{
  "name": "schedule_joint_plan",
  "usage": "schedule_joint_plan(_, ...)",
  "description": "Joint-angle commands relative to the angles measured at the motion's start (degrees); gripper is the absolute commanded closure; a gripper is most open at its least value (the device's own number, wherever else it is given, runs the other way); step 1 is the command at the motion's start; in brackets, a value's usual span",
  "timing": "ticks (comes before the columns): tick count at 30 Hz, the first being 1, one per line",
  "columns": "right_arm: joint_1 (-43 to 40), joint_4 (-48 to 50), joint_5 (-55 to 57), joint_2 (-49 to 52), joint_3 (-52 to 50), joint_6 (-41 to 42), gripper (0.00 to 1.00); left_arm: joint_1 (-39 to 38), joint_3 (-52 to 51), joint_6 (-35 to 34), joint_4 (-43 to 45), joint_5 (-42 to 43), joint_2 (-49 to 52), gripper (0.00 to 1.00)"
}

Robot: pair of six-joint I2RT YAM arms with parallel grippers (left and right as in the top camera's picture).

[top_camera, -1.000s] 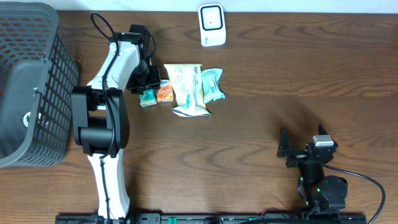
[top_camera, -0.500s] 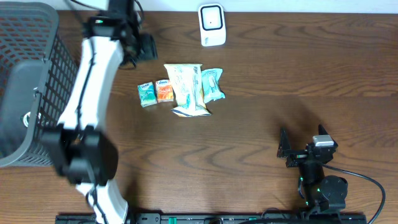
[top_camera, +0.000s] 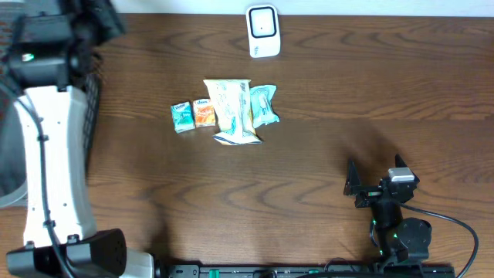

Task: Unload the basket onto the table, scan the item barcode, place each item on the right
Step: 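Move the left gripper back over the grey basket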

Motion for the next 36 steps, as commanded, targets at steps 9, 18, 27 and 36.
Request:
schedule_joint_plan(9, 0.22, -0.2, 0.07, -0.37, -0.17, 0.81, 0.01, 17.55, -0.76, -12.81, -4.96, -14.8, 0.44, 0.28)
schedule_joint_plan(18, 0.22, -0.17, 0.07, -0.37, -0.17, 0.81, 0.01, 26.8, -6.05, -14.8, -10.1, -14.8, 4.59, 0.21)
schedule_joint_plan(27, 0.22, -0.17, 0.07, -0.37, -0.17, 0.81, 0.01, 28.59, -11.39, -5.7, -10.25, -14.78, 14.05, 0.21)
schedule_joint_plan(36, 0.22, -0.17, 0.07, -0.37, -0.17, 0.81, 0.01, 28.59, -11.41, -3.96, -9.92, -14.75, 22.8, 0.15)
